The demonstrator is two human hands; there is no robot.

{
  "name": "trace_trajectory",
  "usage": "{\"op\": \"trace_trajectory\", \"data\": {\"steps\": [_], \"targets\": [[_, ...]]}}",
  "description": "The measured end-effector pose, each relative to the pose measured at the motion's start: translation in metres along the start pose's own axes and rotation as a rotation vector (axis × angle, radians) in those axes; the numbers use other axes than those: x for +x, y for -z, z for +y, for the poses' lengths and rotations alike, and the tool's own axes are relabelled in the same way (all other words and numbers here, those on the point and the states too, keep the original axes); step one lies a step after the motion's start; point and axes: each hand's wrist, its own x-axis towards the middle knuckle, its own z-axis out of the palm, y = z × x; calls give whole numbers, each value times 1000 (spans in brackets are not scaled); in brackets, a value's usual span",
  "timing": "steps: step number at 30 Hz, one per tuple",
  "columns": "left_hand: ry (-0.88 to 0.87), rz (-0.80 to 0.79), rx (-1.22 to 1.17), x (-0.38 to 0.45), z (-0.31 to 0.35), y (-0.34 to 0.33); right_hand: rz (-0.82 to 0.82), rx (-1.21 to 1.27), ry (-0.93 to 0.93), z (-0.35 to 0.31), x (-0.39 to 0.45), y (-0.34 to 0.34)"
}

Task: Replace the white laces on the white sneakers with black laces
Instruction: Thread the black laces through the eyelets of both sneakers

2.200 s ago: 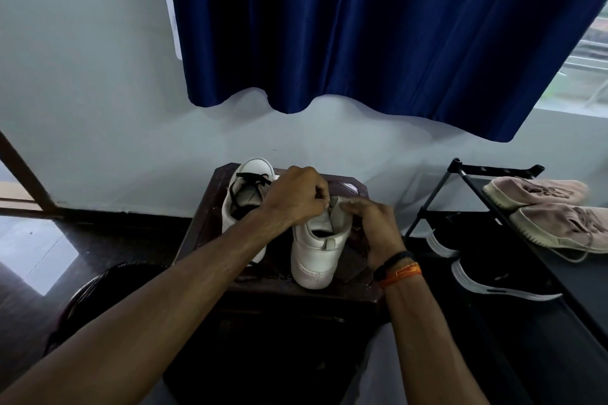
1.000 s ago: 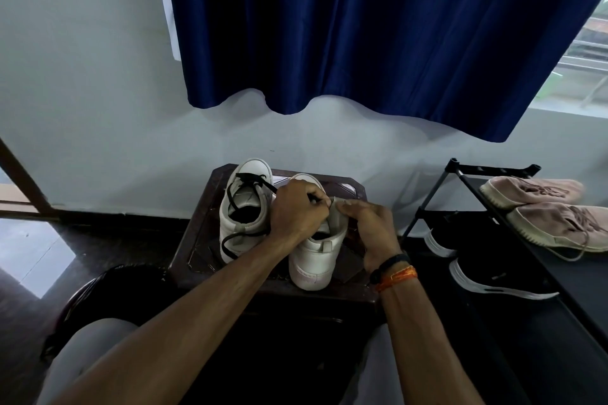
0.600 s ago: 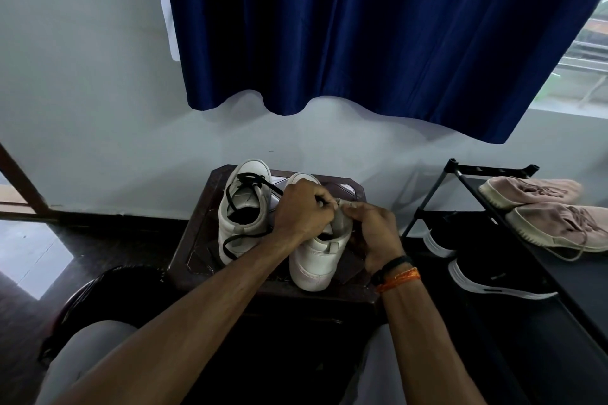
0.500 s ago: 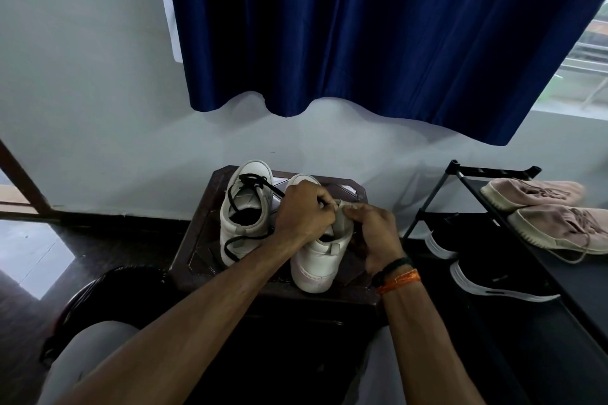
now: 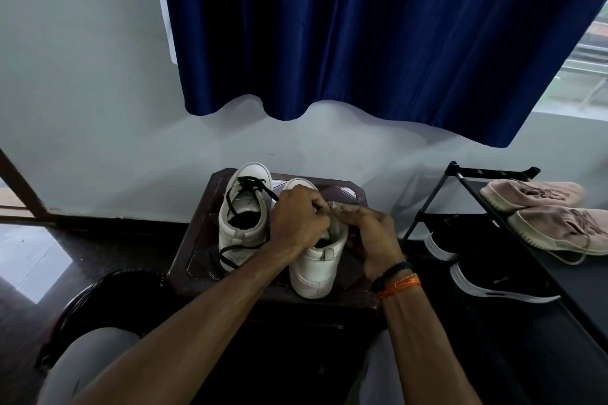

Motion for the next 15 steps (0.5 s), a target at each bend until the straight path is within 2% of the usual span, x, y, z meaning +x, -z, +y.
{"op": "trace_trajectory", "data": {"steps": [5,9,15], "targets": [[-34,-8,97,1,1,5,-34,-77,70,1,-3,-1],[-64,8,151,2,4,7,-42,44,-61,1,3,1],[-74,10,163,5,5,8,-62,31,-66,3,7,-1]]}}
